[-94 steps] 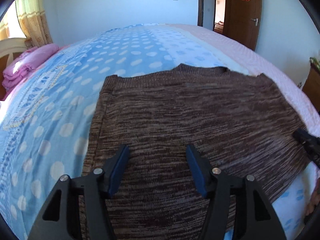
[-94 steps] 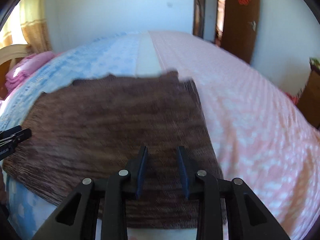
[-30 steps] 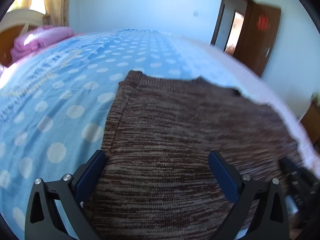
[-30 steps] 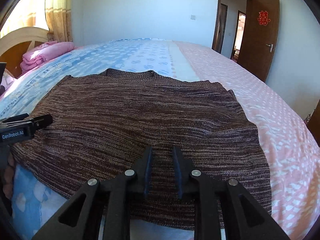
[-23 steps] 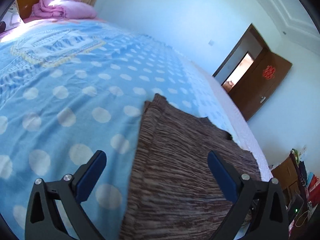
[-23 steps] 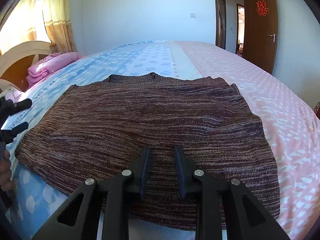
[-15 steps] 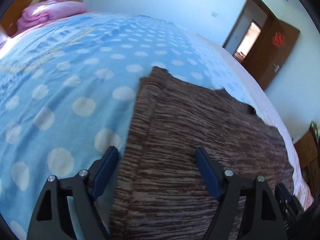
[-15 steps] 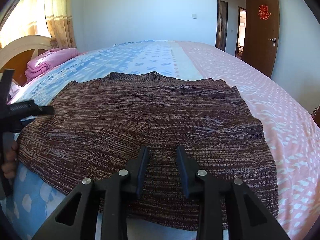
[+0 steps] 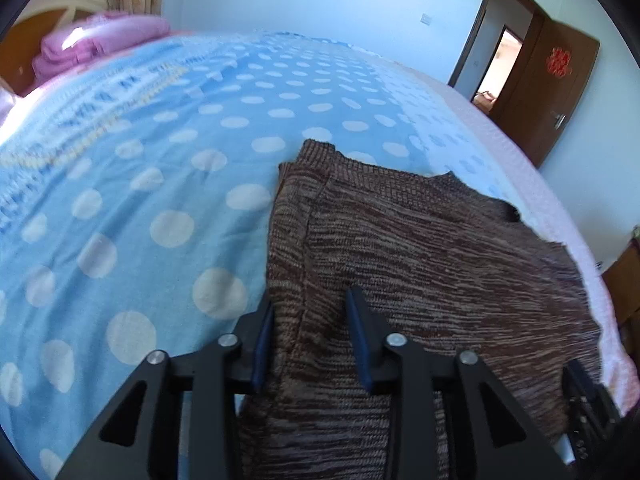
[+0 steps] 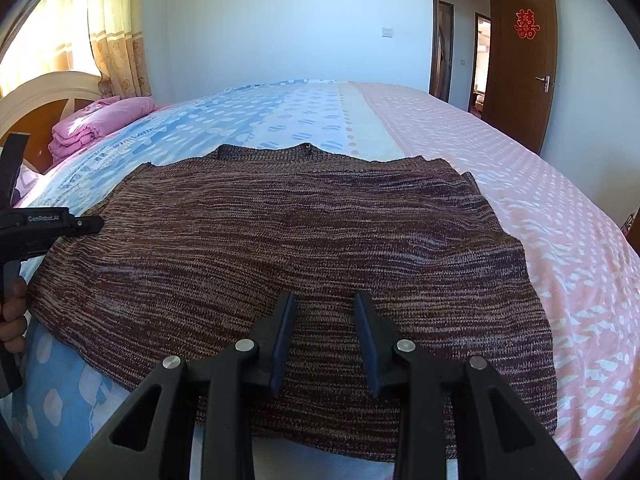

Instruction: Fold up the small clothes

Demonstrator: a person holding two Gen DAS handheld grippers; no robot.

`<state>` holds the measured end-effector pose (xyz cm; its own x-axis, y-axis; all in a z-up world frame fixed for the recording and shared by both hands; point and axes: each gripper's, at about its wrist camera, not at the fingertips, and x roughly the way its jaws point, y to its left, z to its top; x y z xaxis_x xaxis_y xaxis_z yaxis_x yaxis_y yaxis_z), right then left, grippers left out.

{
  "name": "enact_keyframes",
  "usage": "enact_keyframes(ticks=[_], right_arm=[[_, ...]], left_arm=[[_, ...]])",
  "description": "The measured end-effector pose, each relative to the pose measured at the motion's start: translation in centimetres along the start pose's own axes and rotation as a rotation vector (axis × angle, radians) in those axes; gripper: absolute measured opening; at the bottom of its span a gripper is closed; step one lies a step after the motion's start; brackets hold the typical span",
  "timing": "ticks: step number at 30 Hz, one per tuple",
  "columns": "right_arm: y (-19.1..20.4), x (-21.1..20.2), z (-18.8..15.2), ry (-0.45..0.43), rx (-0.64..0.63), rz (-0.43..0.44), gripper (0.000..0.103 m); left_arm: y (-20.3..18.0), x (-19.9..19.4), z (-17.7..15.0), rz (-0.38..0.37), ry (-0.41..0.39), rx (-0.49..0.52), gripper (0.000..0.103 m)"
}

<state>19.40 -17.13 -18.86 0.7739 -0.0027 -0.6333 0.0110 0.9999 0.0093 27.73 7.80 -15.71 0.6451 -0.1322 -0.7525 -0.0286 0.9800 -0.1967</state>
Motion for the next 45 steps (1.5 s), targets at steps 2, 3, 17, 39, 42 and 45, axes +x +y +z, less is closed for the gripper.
enact_keyframes(ticks=[2,3,17,39,42,45], right_arm=[[0.0,0.0,0.0,0.001,0.001,0.002,0.033],[0.0,0.0,0.0,0.002,0.001,0.002,0.033],[-0.4,-0.1,0.0,0.004,0.033,0.006,0.034],[-0.6,-0.3,0.1,-0.003,0.046,0.033,0.037],[-0.7,-1.7,0.4,-0.025,0.082,0.089,0.037],[-0.6,-3.4,1.2,-0.007,0.171,0.27,0.049]], left_arm=[[0.1,0.2,0.0,-0.008,-0.005,-0.032,0.041],[0.3,0.3,0.1,-0.022,-0.005,-0.051,0.04],[-12.4,-4.9,-1.7,-0.121,-0.114,0.283,0.01],[-3.8,-12.8,-6.1,-0.28,-0.183,0.263,0.092],[-2.9,-12.5,-7.4,-0.262,-0.166,0.284,0.092],[-2.7,-12.2,-8.2,-0.275,-0.164,0.313,0.092]])
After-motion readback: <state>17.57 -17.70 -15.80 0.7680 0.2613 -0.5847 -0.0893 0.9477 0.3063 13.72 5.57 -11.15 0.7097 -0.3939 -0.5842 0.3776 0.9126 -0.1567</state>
